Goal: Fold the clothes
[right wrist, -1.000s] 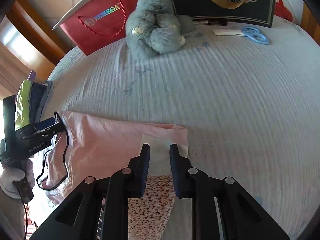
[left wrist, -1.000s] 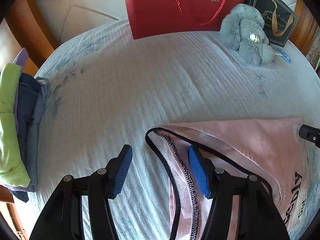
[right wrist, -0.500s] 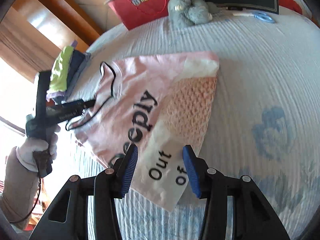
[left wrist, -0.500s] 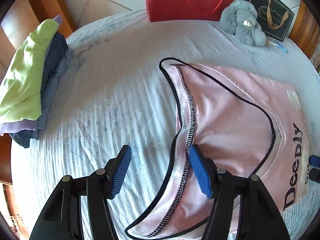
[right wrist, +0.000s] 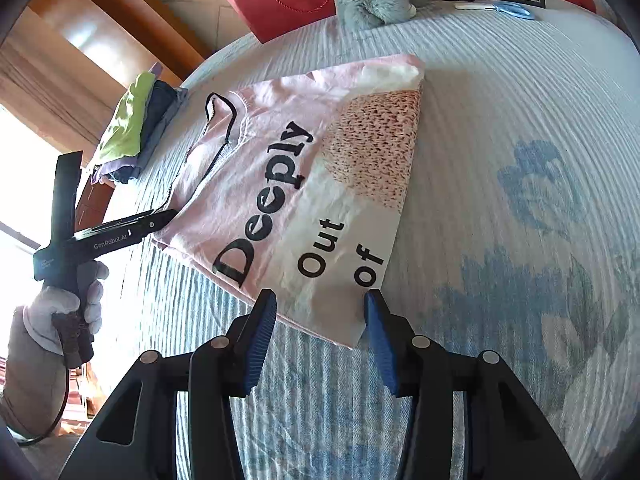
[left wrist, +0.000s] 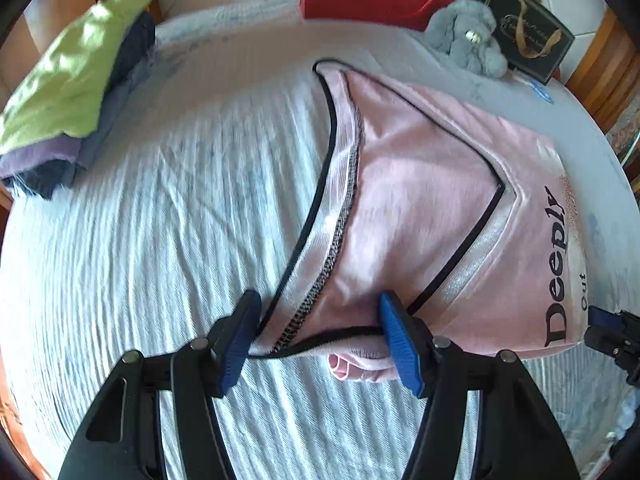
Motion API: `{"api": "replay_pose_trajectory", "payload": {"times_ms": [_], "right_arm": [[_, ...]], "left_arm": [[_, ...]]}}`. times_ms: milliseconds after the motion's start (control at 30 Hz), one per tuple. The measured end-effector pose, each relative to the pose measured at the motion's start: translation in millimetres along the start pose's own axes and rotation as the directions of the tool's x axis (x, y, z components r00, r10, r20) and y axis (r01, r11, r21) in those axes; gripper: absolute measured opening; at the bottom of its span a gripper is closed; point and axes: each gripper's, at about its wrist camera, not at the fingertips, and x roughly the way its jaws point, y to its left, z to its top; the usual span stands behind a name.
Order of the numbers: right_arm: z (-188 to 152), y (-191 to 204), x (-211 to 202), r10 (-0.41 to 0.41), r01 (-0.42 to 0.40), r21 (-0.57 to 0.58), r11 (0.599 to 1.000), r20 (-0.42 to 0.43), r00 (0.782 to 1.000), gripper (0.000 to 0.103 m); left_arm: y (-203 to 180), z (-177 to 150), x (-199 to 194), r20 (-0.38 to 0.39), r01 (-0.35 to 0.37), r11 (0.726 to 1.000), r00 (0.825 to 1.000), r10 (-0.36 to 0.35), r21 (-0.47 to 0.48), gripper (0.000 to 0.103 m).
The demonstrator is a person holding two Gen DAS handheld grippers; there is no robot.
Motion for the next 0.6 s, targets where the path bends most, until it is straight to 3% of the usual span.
{"api": "replay_pose_trajectory", "payload": {"times_ms": [67,233,333,433,600], "right_arm": [[-1,-6,-4,-0.003,0.004,0.026,1.0,-0.008,1.0,0.045],[0,-13,-21,0.0,-0.002,0.038,0.999,0.046,0.999,0.047],[6,-15,-24,-0.014,0.012,0.035,0.999,0.061,0.998,0.052],[12,-17,-23,-0.011,0.009,0.028,1.0,0.065,0.998,0.052],[34,-21,-17,-0.033,0.032,0.017,0.999,0.075,0.997,0.054]], "left_arm": [[5,-3,-8,-0.014,0.014,0.999,1.0,-0.015,-0.035,0.065],[8,-10,-46,0.068,0.083,0.991,0.995,-0.076,-0.107,0.065],[8,-19,-57,0.079,0.105,0.981,0.993,-0.093,-0.161,0.073],[3,-24,-51,0.066,0.105,0.982,0.993,-0.096,-0.156,0.076],[-9,-15,-31,0.031,0.021,0.988,0.999,-0.016,-0.156,0.077]]}}
